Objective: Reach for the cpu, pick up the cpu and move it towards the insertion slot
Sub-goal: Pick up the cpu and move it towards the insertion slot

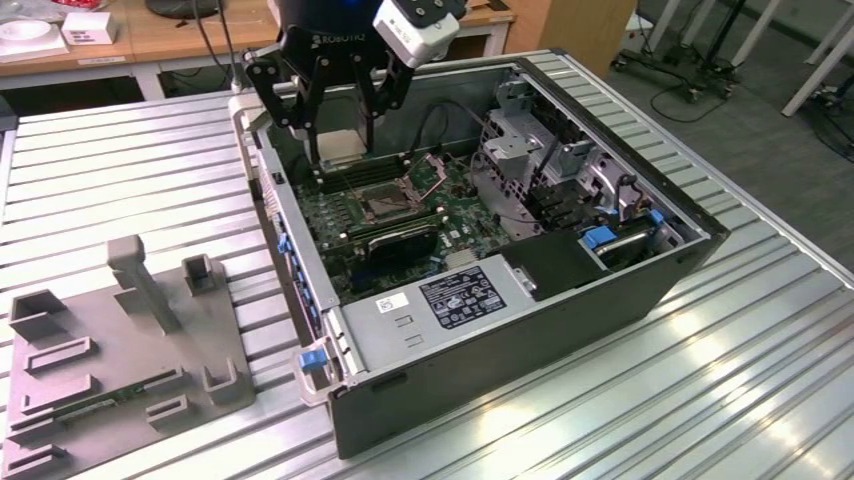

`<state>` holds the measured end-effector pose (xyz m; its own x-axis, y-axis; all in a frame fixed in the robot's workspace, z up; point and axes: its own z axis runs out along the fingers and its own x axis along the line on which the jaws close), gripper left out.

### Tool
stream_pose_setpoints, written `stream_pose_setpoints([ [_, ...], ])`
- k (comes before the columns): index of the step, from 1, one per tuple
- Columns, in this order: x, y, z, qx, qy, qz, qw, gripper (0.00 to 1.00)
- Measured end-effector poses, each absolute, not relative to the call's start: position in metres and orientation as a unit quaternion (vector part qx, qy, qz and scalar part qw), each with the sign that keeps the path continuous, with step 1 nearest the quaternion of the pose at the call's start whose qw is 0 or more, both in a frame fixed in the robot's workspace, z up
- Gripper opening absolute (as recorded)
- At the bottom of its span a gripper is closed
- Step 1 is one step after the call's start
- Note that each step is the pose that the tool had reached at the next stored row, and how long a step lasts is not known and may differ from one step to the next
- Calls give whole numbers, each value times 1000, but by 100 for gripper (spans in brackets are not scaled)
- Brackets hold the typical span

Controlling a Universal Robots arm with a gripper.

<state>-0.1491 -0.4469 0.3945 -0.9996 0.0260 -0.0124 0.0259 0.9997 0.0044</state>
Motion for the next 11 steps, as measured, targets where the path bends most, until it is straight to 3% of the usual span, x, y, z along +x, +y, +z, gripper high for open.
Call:
stream_pose_setpoints([
  [11, -149, -443, 394, 55, 998, 2, 6, 55],
])
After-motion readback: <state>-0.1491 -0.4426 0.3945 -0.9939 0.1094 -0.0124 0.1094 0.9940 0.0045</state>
